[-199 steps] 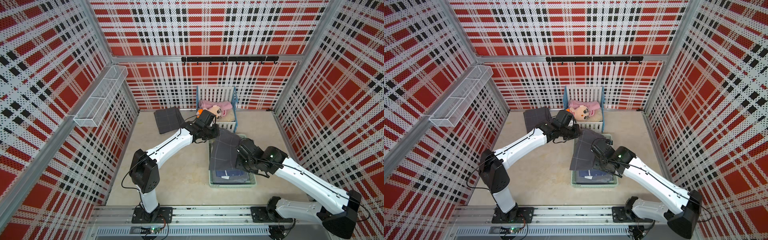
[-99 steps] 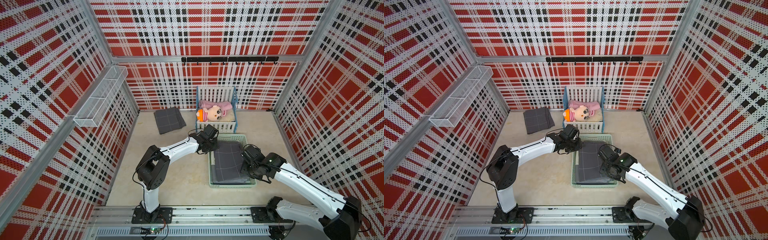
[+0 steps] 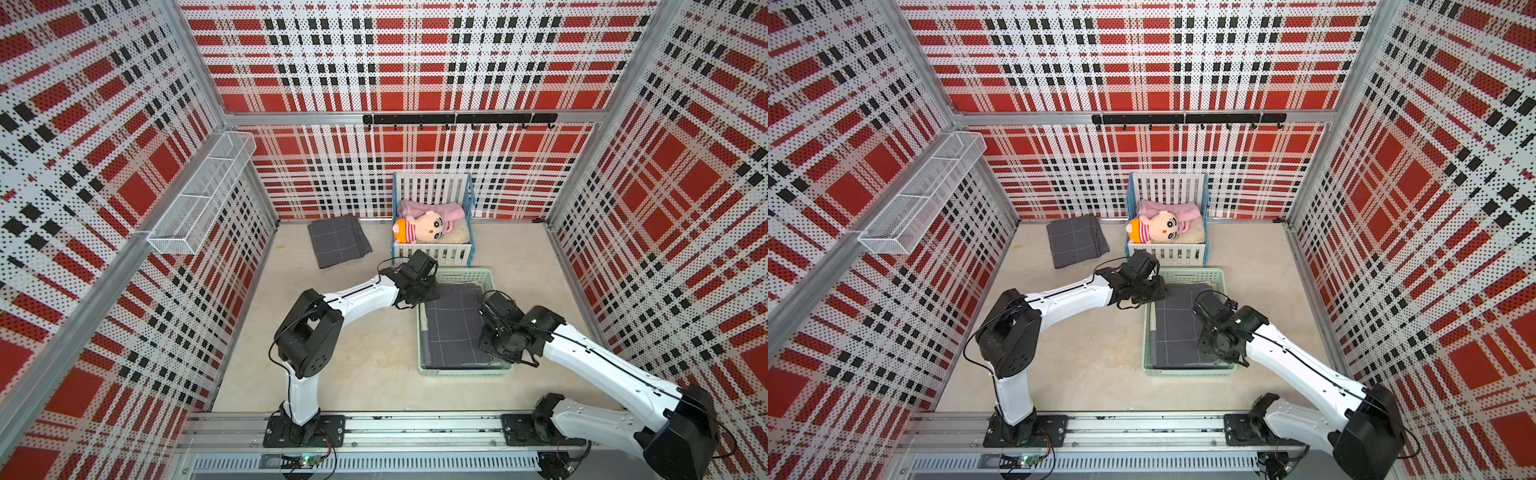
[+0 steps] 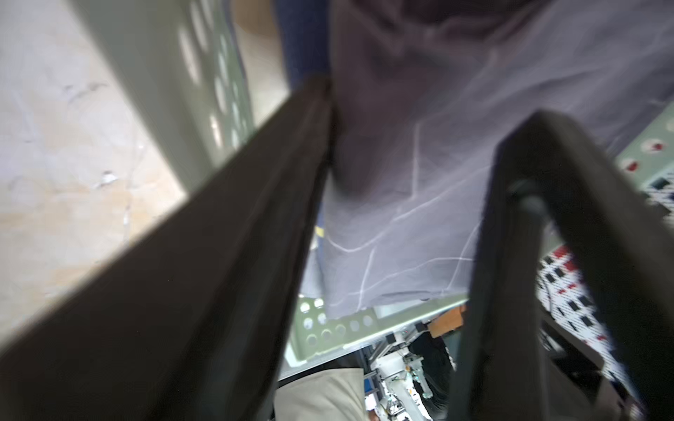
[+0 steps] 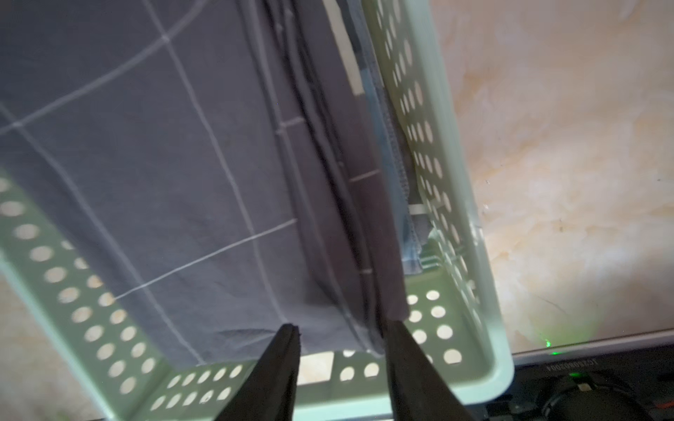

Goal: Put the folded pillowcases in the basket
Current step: Place the pillowcase in the basket.

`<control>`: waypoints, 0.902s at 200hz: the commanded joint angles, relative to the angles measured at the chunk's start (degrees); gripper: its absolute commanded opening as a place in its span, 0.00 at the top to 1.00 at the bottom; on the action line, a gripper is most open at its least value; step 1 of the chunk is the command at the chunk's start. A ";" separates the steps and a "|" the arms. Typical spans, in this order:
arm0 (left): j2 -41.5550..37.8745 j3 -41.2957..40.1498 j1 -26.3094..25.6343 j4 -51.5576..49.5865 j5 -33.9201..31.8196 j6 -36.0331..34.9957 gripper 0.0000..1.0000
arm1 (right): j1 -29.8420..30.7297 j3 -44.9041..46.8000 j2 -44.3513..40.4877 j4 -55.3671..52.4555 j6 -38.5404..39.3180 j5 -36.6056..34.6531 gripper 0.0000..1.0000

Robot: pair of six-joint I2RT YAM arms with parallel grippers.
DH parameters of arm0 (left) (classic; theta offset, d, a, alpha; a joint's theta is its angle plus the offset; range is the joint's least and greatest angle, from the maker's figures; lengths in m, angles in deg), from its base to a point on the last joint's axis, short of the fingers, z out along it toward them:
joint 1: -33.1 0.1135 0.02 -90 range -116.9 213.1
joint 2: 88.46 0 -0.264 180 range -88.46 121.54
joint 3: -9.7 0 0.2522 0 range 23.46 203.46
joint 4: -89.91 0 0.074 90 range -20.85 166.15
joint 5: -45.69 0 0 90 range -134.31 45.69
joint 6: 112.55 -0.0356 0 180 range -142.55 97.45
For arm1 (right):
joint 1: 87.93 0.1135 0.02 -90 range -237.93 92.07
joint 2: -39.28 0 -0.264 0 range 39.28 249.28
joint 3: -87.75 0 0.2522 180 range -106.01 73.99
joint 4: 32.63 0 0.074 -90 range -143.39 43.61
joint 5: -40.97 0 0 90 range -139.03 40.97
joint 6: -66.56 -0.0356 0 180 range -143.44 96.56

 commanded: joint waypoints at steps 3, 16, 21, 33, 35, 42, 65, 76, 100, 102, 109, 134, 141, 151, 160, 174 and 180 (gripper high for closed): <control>-4.70 4.36 0.74 -0.87 -0.36 -2.75 0.50 | -0.33 -5.92 -3.82 -6.19 0.81 -4.16 0.46; -6.85 4.63 1.95 -1.81 -1.15 -3.02 0.48 | -0.33 -7.71 -3.70 -6.82 1.95 -4.18 0.42; -7.47 4.47 2.58 -2.27 -1.23 -3.10 0.48 | -0.33 -8.15 -3.37 -7.15 2.35 -4.25 0.42; -8.55 4.10 4.60 -3.47 -2.05 -3.41 0.48 | -0.24 -8.91 -2.09 -7.37 3.42 -4.16 0.41; -8.65 4.00 5.04 -3.64 -2.26 -3.45 0.48 | -0.24 -9.00 -2.01 -7.37 3.50 -4.13 0.41; -8.93 3.77 6.41 -4.45 -2.54 -3.55 0.48 | -0.24 -9.23 -1.61 -7.33 3.84 -4.32 0.40; -8.62 4.08 11.57 -6.53 -2.89 -4.30 0.48 | -0.24 -9.77 -1.37 -4.43 6.01 -4.91 0.39; -7.69 5.21 14.23 -7.52 -4.47 -4.93 0.49 | -0.31 -10.31 -0.46 -2.72 7.76 -5.16 0.40; -2.42 11.53 19.88 -9.68 -6.44 -6.59 0.53 | -0.33 -12.25 3.88 1.62 11.50 -2.78 0.44; -1.91 12.20 20.31 -9.80 -6.70 -6.79 0.53 | -0.33 -12.39 4.30 2.02 11.76 -2.51 0.45; 0.26 15.01 21.65 -10.41 -7.75 -7.46 0.53 | -0.28 -13.20 5.53 3.15 12.79 -2.02 0.45; 8.70 24.78 26.09 -11.25 -10.74 -8.07 0.54 | -0.57 -16.82 9.65 5.44 16.39 -2.26 0.44; 11.00 27.33 27.09 -11.27 -11.56 -8.12 0.54 | -0.66 -17.73 10.76 6.00 17.41 -2.10 0.44; 14.16 30.48 27.72 -11.28 -12.92 -7.97 0.54 | -0.93 -19.12 12.39 6.75 18.71 -1.64 0.44; 16.57 32.80 30.04 -11.25 -14.25 -7.30 0.54 | -1.35 -20.32 13.76 7.14 19.61 -0.98 0.43; 20.60 35.54 31.52 -11.30 -16.04 -5.26 0.54 | -1.89 -21.88 15.33 7.21 20.32 -0.32 0.43; 21.85 36.25 32.34 -11.28 -16.93 -3.83 0.54 | -2.08 -22.39 15.75 7.35 20.45 0.03 0.43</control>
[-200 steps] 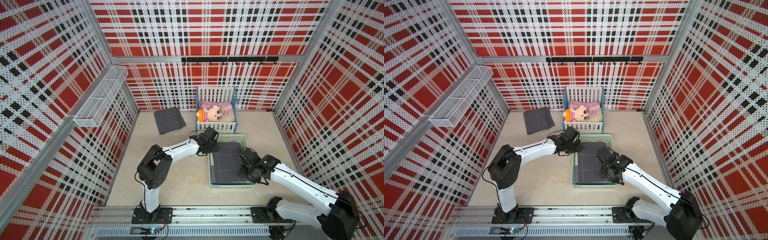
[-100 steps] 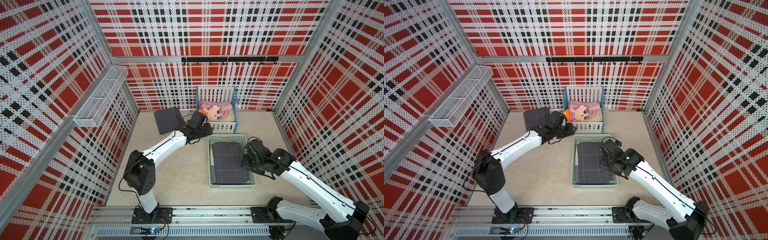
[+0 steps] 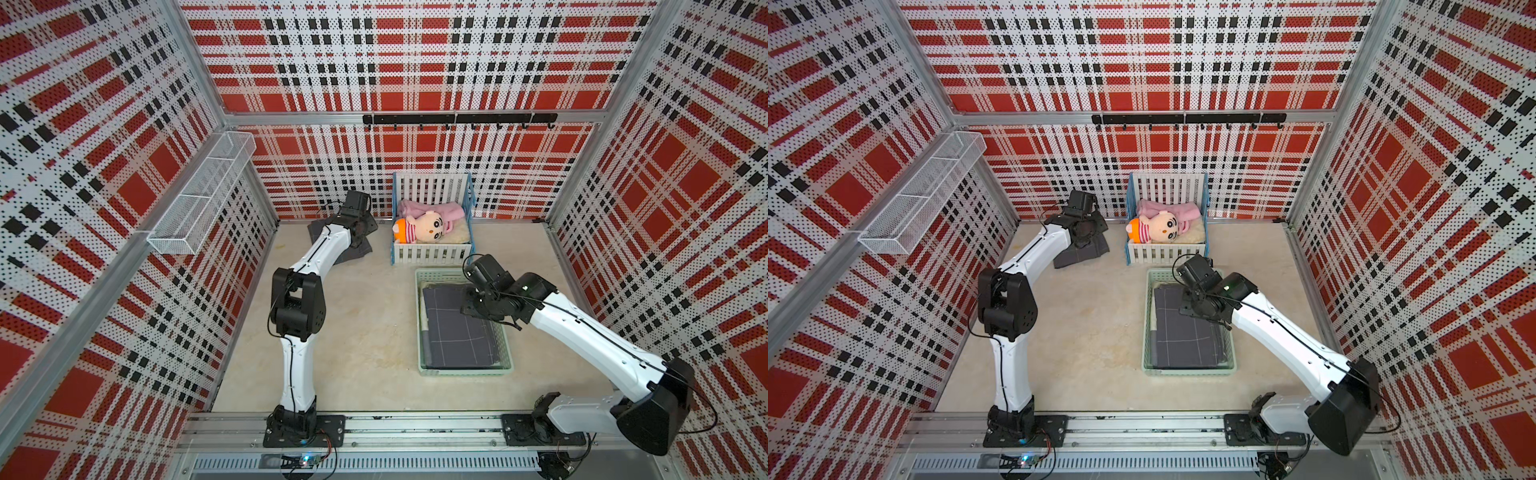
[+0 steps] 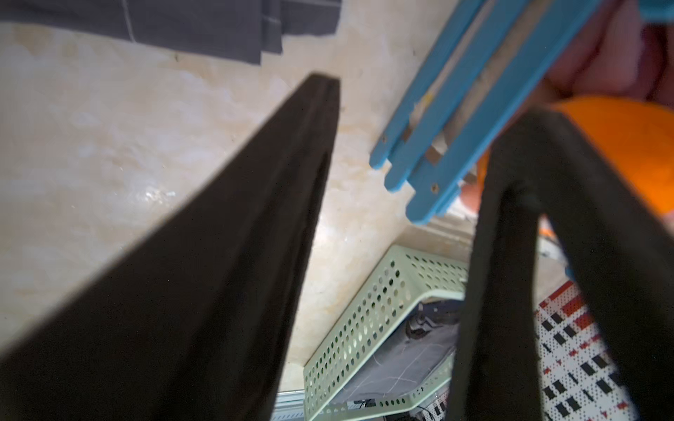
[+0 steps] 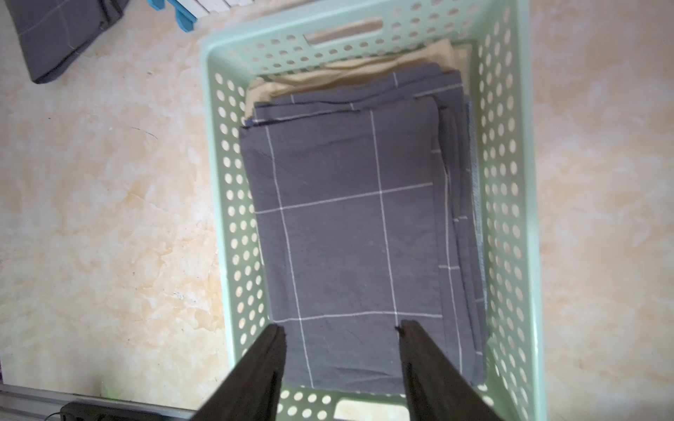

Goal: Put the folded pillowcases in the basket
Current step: Move the pillowcase to the center of the board.

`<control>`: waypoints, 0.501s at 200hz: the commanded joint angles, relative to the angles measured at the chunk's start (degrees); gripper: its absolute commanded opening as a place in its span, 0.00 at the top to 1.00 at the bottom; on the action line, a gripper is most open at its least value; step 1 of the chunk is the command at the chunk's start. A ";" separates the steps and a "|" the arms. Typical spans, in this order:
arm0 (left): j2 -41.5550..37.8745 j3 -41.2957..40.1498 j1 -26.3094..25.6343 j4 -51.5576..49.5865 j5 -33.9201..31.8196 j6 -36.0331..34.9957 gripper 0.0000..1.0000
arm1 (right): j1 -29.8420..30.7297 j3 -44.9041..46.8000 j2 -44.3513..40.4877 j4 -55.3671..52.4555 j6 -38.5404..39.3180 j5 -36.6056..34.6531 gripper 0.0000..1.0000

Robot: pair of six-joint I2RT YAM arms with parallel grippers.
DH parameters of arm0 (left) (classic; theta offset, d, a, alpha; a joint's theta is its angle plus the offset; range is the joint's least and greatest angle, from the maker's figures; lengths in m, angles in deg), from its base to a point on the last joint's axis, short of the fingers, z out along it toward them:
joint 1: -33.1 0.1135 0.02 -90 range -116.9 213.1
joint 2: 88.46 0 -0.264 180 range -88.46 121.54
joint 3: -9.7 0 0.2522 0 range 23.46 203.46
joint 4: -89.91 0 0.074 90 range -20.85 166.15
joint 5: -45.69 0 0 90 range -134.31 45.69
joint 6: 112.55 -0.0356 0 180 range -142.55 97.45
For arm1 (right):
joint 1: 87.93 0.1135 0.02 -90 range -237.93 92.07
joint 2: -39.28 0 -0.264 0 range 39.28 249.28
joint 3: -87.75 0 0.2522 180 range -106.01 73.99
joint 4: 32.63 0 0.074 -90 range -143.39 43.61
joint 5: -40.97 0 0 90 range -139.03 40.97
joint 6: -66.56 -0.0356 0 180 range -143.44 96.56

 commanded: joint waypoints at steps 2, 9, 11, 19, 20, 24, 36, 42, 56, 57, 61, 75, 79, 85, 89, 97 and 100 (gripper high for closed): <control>5.43 3.75 2.88 -1.49 -5.17 2.91 0.55 | -1.04 -2.52 1.78 1.96 3.43 1.32 0.43; 6.37 3.70 3.83 -1.27 -5.91 3.87 0.55 | -1.21 -2.99 1.97 2.06 3.56 1.63 0.43; 6.59 3.73 4.06 -1.12 -6.11 4.25 0.55 | -1.21 -3.02 2.02 2.06 3.52 1.66 0.42; 7.79 4.12 5.41 -0.96 -6.00 5.97 0.54 | -1.37 -3.62 2.15 1.79 3.61 1.91 0.42; 7.95 4.12 5.58 -0.91 -5.88 6.21 0.54 | -1.34 -3.64 2.15 1.70 3.68 1.89 0.42; 8.73 4.40 6.32 -0.89 -5.07 7.22 0.55 | -1.33 -3.83 2.24 1.65 3.72 1.88 0.42; 11.09 4.95 8.77 -1.46 -2.41 10.73 0.57 | -1.39 -4.07 2.11 1.24 3.95 1.79 0.42; 12.01 4.48 9.93 -1.48 -0.37 12.41 0.58 | -1.41 -4.09 2.07 1.18 4.06 1.73 0.42; 13.57 3.23 11.59 -1.61 2.88 14.71 0.61 | -1.62 -4.25 2.23 1.10 4.18 1.99 0.42; 13.65 3.06 11.70 -1.59 3.09 14.80 0.61 | -1.64 -4.31 2.28 1.10 4.23 1.97 0.42; 13.98 2.68 12.06 -1.63 3.89 14.96 0.61 | -1.69 -4.40 2.39 1.12 4.24 2.03 0.42; 14.90 1.56 12.54 -2.29 5.65 14.97 0.61 | -1.69 -5.01 3.08 1.16 4.27 2.43 0.42; 15.11 1.16 12.66 -2.48 6.34 14.94 0.61 | -1.72 -5.22 3.30 1.19 4.21 2.54 0.42; 15.38 0.46 12.85 -2.73 7.67 14.98 0.62 | -1.71 -5.66 3.67 1.25 4.26 2.77 0.42; 15.48 0.02 12.98 -3.12 8.29 15.05 0.62 | -1.74 -5.87 3.92 1.27 4.19 2.93 0.42; 15.77 -1.02 13.32 -3.72 9.65 15.45 0.63 | -1.71 -6.32 4.38 1.52 4.29 3.22 0.42; 15.78 -1.58 13.50 -3.90 10.35 15.60 0.63 | -1.73 -6.42 4.55 1.54 4.32 3.33 0.42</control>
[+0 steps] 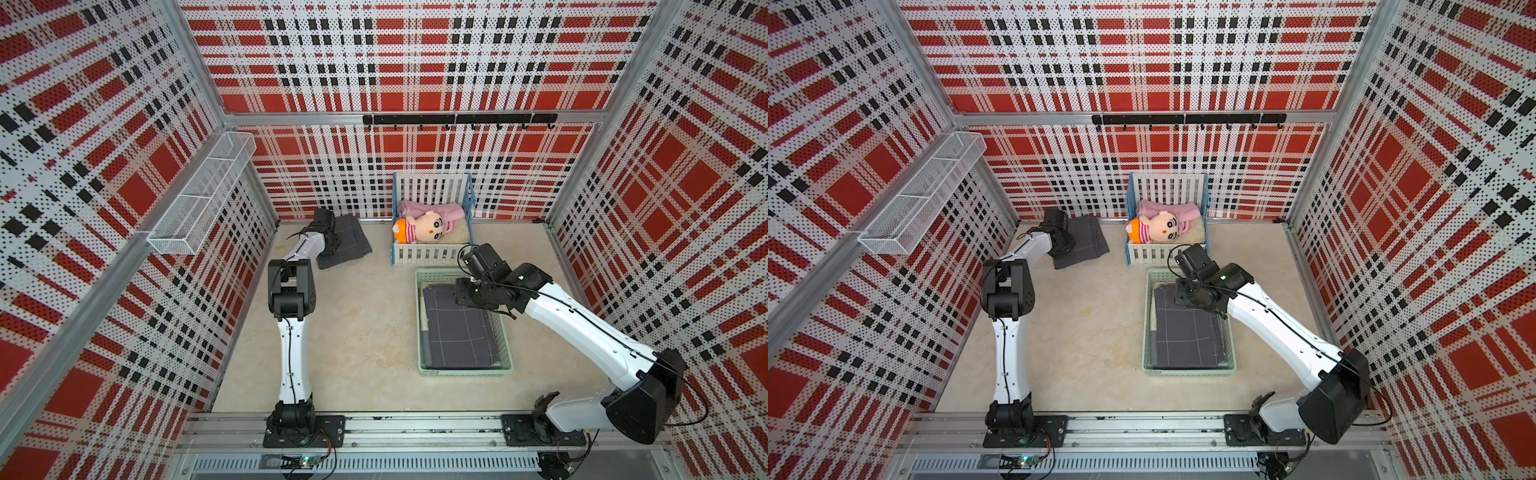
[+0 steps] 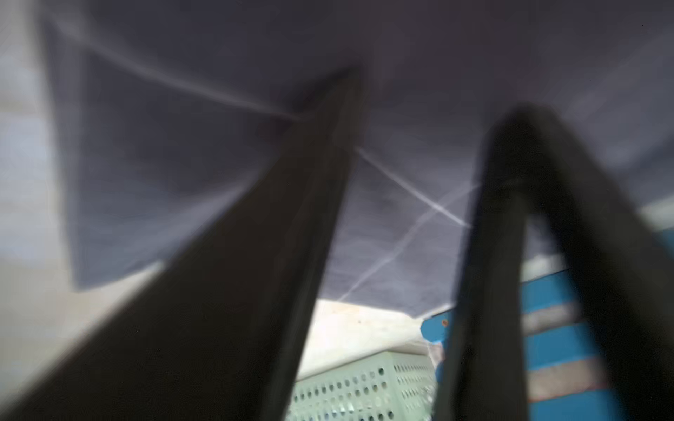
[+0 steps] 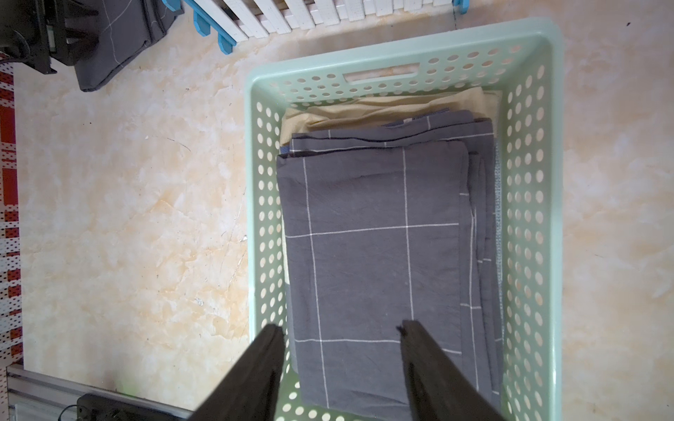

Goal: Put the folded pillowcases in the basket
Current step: Move the pillowcase to the center of the board.

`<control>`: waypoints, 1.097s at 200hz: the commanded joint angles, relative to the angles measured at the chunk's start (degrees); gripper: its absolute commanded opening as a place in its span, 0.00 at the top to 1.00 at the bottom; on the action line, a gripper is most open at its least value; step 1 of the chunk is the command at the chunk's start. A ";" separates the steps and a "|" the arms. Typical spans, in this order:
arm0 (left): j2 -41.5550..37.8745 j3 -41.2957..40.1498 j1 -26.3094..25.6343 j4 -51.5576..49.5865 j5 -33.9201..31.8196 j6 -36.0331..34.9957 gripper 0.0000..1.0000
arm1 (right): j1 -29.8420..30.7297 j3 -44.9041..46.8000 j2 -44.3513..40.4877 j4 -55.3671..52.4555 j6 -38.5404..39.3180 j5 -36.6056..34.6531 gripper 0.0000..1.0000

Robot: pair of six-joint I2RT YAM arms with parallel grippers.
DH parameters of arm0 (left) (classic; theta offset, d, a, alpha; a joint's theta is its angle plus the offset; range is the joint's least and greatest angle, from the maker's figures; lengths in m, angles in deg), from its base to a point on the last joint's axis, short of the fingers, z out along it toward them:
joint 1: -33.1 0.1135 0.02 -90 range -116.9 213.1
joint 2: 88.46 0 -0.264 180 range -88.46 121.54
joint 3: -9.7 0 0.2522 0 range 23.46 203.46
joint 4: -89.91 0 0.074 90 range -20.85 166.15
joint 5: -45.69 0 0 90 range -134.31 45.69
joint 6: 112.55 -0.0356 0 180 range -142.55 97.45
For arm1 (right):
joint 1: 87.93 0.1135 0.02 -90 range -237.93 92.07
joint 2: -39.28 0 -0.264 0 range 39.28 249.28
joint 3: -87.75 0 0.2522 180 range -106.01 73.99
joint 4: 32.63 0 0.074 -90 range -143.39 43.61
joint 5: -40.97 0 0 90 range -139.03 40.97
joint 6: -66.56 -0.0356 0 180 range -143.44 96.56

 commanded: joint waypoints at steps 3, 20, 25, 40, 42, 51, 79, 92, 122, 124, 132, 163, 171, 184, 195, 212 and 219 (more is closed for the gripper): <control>1.75 -4.07 -0.17 -3.97 6.80 2.49 0.64 | -0.43 -2.57 1.59 0.55 0.76 1.06 0.42; 0.53 -9.10 -0.02 -4.31 8.99 2.21 0.67 | -0.43 -3.00 2.06 1.07 0.94 1.19 0.42; -0.26 -10.95 -0.11 -4.41 8.87 2.08 0.67 | -0.45 -3.12 2.14 1.23 1.06 1.15 0.42; -4.07 -16.80 -0.92 -4.37 7.55 1.24 0.67 | -0.47 -3.47 2.41 1.61 1.23 1.32 0.42; -4.53 -17.48 -1.02 -4.35 7.46 1.12 0.67 | -0.50 -3.51 2.48 1.67 1.23 1.32 0.42; -6.96 -20.48 -1.79 -4.45 7.63 0.43 0.67 | -0.44 -3.88 2.66 1.97 1.38 1.56 0.42; -16.44 -31.88 -5.49 -4.47 6.91 -0.18 0.67 | -0.46 -3.72 2.85 3.31 1.58 1.81 0.42; -21.40 -37.94 -7.85 -4.32 5.83 -0.22 0.67 | -0.53 -3.63 3.11 3.94 1.81 1.97 0.42; -32.19 -50.61 -12.27 -4.41 2.73 0.41 0.67 | -0.63 -4.71 4.20 4.30 2.79 2.88 0.42; -32.98 -51.37 -12.43 -4.52 2.50 0.43 0.67 | -0.58 -4.86 4.32 4.25 2.92 2.95 0.42; -35.72 -54.12 -12.88 -4.91 2.01 0.74 0.67 | -0.63 -5.51 4.71 4.17 3.37 3.37 0.42; -45.82 -61.10 -12.51 -7.10 2.44 -0.54 0.67 | -0.63 -8.65 6.81 3.62 4.83 5.12 0.42; -47.79 -61.56 -11.94 -8.43 2.15 -1.40 0.67 | -0.63 -9.41 7.42 3.65 5.15 5.58 0.42; -50.55 -62.00 -10.29 -10.26 1.89 -2.98 0.67 | -0.62 -10.57 8.42 3.87 5.54 6.88 0.42; -52.69 -62.19 -8.22 -11.65 2.08 -4.38 0.67 | -0.48 -11.58 9.44 4.06 5.88 8.14 0.42; -55.54 -61.78 -5.80 -12.05 3.95 -6.24 0.67 | 0.24 -12.88 11.35 4.66 6.54 10.08 0.42; -56.14 -61.05 -5.65 -12.13 3.92 -6.77 0.67 | 1.04 -13.61 12.51 4.64 6.83 10.28 0.42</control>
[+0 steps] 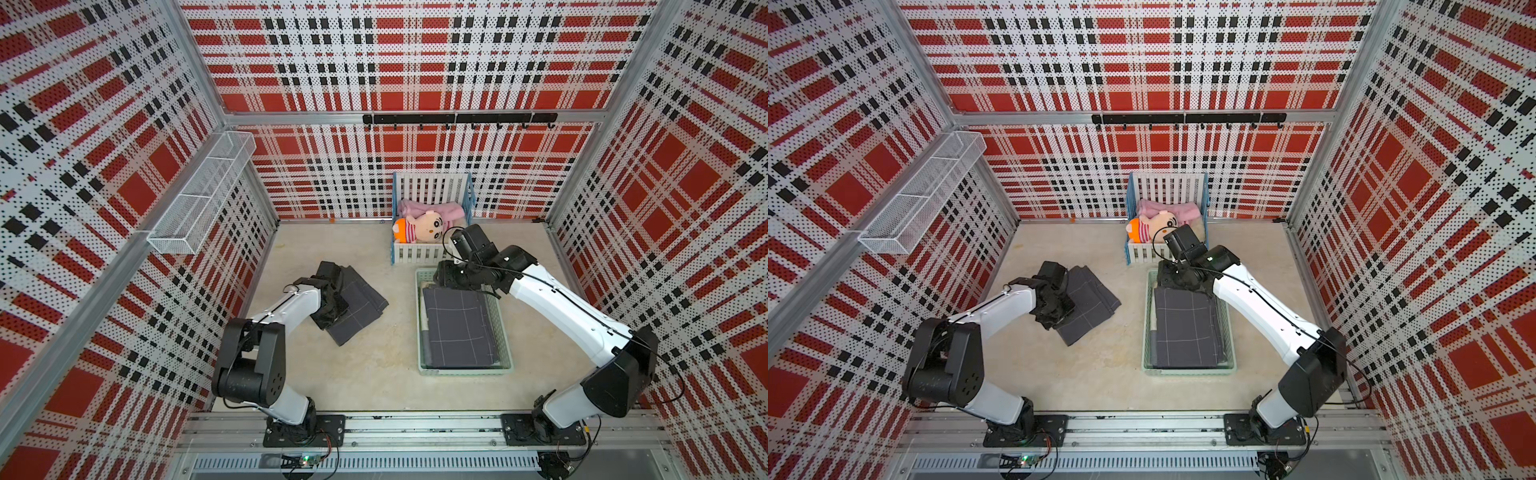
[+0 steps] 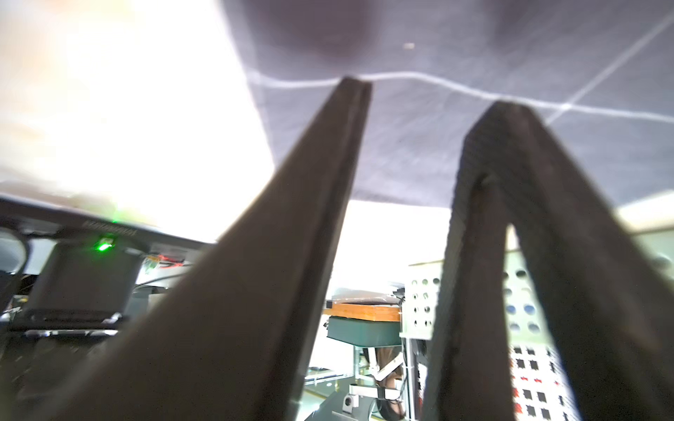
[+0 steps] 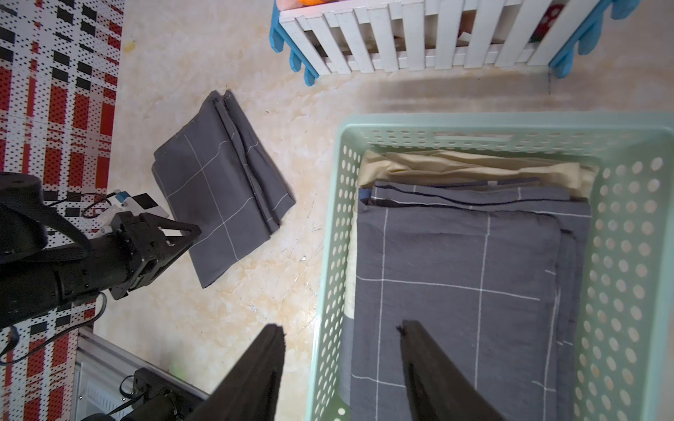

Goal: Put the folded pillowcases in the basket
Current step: Move the pillowcase to the center of the board, then pick up the pillowcase at the center of the board.

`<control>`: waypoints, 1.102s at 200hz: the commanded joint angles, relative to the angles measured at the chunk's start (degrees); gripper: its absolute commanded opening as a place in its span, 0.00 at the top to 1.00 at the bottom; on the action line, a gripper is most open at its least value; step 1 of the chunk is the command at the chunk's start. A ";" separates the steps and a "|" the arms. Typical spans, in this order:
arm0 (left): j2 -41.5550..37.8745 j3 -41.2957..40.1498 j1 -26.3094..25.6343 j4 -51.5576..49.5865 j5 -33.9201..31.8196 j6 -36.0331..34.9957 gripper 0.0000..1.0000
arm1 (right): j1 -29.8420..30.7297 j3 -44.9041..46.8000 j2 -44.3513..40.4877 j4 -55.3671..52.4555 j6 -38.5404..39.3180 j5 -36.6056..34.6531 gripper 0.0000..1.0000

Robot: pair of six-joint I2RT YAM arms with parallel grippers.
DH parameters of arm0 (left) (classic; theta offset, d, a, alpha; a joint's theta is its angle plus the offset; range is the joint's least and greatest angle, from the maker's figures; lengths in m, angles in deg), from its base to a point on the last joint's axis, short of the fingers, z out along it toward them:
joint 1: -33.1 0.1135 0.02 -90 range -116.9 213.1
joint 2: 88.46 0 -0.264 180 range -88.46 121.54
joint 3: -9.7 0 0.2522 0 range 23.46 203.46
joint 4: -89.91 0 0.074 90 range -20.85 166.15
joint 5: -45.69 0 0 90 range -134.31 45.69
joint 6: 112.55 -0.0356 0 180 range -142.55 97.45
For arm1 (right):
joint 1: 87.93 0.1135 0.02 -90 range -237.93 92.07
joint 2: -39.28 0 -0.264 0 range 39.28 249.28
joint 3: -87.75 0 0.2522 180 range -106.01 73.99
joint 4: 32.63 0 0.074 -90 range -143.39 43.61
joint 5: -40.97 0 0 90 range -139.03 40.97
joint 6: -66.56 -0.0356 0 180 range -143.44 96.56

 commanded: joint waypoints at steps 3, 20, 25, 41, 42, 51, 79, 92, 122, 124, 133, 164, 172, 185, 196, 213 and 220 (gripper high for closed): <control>-3.54 1.48 1.95 -2.58 0.33 -3.79 0.67 | 1.58 -2.75 3.43 0.91 1.94 3.06 0.42; -3.57 3.78 2.21 -3.73 -1.32 -5.03 0.67 | 4.66 -6.15 7.46 0.39 3.41 3.43 0.42; -3.47 4.12 2.49 -3.81 -1.35 -5.13 0.66 | 5.68 -7.57 8.83 -0.24 3.88 3.19 0.41; -2.62 5.97 2.49 -2.71 -0.77 -4.10 0.67 | 7.74 -11.23 12.97 -1.38 4.51 2.29 0.41; -2.55 6.12 2.38 -2.60 -0.69 -3.92 0.67 | 7.77 -11.39 13.10 -1.38 4.46 2.27 0.41; -1.61 7.67 1.30 -0.87 0.22 -2.13 0.66 | 7.82 -12.05 14.13 -0.64 3.82 2.79 0.41; 6.51 17.10 -9.03 2.95 -0.24 4.66 0.67 | 7.81 -14.72 16.07 1.04 3.21 2.22 0.41; 12.24 21.52 -13.20 2.95 -1.30 6.42 0.67 | 7.81 -16.20 17.31 0.48 3.28 1.77 0.41; 21.01 23.15 -18.60 4.16 -2.40 9.71 0.67 | 7.72 -15.69 17.91 1.09 3.32 1.91 0.40; 21.35 22.88 -18.82 4.29 -2.37 9.91 0.68 | 7.72 -15.44 17.85 1.21 3.36 1.96 0.40; 22.04 21.32 -19.73 5.41 -2.36 10.49 0.67 | 7.72 -14.43 17.31 1.86 3.33 2.01 0.39; 22.57 15.82 -22.46 6.21 -2.49 11.07 0.67 | 7.46 -11.36 15.66 3.10 3.37 1.52 0.39; 21.87 14.15 -23.24 6.56 -2.70 11.42 0.67 | 7.37 -10.70 15.39 3.18 3.61 1.39 0.39; 20.51 11.48 -24.37 7.11 -2.49 12.03 0.67 | 7.21 -9.94 14.93 3.19 3.76 1.04 0.39; 19.24 9.41 -25.25 7.43 -2.12 12.62 0.67 | 7.11 -9.17 14.60 3.27 3.98 0.96 0.39; 16.68 6.66 -26.73 7.49 -1.62 13.68 0.67 | 7.02 -8.50 14.37 3.27 4.30 1.10 0.39; 15.32 5.56 -27.37 7.48 -1.65 14.26 0.67 | 6.93 -8.48 14.38 3.20 4.46 1.26 0.39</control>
